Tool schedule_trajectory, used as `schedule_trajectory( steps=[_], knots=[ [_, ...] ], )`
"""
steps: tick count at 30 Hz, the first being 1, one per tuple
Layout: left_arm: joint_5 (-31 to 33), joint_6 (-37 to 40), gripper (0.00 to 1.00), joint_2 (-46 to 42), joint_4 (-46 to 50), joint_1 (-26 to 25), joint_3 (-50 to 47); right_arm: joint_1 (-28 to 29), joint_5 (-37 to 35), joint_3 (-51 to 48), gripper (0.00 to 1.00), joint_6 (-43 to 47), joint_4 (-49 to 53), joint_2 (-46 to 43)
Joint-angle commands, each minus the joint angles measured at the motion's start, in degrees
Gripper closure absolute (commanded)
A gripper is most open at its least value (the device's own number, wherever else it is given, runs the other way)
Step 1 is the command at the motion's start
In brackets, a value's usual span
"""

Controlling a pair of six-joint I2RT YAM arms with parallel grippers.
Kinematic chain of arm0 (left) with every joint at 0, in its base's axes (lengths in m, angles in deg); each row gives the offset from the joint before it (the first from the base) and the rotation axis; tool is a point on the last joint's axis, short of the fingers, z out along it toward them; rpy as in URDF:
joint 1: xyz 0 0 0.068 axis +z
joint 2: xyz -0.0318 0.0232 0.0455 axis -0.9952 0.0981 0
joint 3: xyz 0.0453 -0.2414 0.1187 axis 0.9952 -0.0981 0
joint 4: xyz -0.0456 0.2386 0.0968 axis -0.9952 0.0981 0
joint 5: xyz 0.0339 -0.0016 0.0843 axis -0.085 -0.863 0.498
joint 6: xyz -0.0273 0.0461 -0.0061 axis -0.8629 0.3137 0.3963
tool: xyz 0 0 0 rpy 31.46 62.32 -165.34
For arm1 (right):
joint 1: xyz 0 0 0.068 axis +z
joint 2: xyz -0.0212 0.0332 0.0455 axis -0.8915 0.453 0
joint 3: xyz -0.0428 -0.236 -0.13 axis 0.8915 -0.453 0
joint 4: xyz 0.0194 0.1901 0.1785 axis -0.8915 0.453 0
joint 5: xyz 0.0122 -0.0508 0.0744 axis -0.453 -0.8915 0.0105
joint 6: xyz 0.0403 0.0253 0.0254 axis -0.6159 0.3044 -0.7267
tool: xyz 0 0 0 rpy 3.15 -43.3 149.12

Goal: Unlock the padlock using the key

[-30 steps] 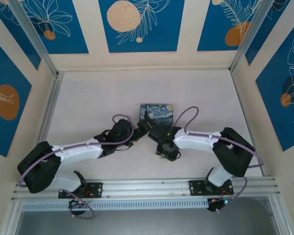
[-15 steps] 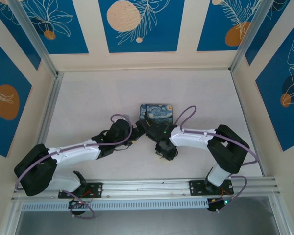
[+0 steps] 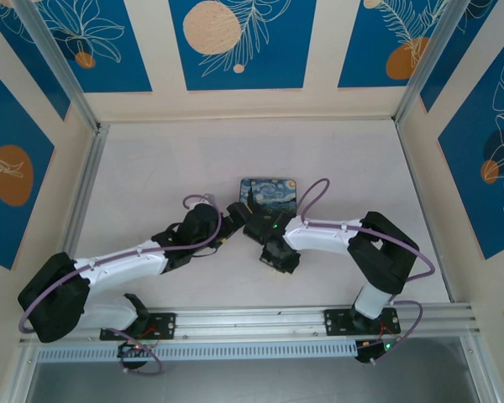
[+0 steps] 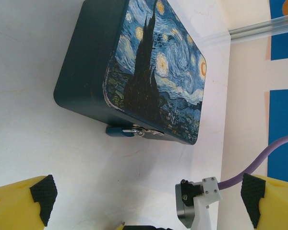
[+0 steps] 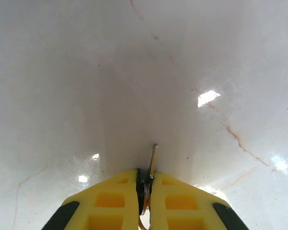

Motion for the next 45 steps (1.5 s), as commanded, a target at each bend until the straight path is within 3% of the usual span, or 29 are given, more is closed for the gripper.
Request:
schedule_trajectory(
  steps=[1, 7, 11, 19, 23, 33, 45],
  knots=[
    [0.03, 2.17, 0.00, -1.09, 2.14, -0.31, -0.30, 0.94, 4.62, -4.62, 1.00, 3.05, -5.07, 2.21],
    [-0.72, 6.74, 0.00, -0.71, 4.58, -0.22, 1.55, -1.26, 1.64, -7.52, 1.00, 10.15, -6.63, -10.89],
    [-4.33, 8.41, 0.00, 0.60, 2.15, -0.22, 2.79, -6.39, 2.60, -9.01, 1.00, 11.34, -7.69, -22.42],
    [-13.84, -2.69, 0.00, 7.95, -10.88, -0.14, 6.43, -16.75, 3.49, -14.02, 1.00, 10.18, -23.65, -38.46],
    [-14.41, -8.63, 0.06, 11.01, -17.12, -0.39, 8.73, -19.54, 2.65, -15.76, 1.00, 7.44, -29.81, -39.92],
    [-11.79, -15.52, 0.46, 17.11, -26.03, -2.04, 11.53, -20.24, 1.22, -18.27, 1.00, 1.02, -40.27, -37.79],
    [-9.37, -18.07, 0.61, 20.58, -30.29, -3.64, 12.65, -20.15, 1.18, -18.85, 1.00, -0.81, -42.63, -36.79]
  ],
)
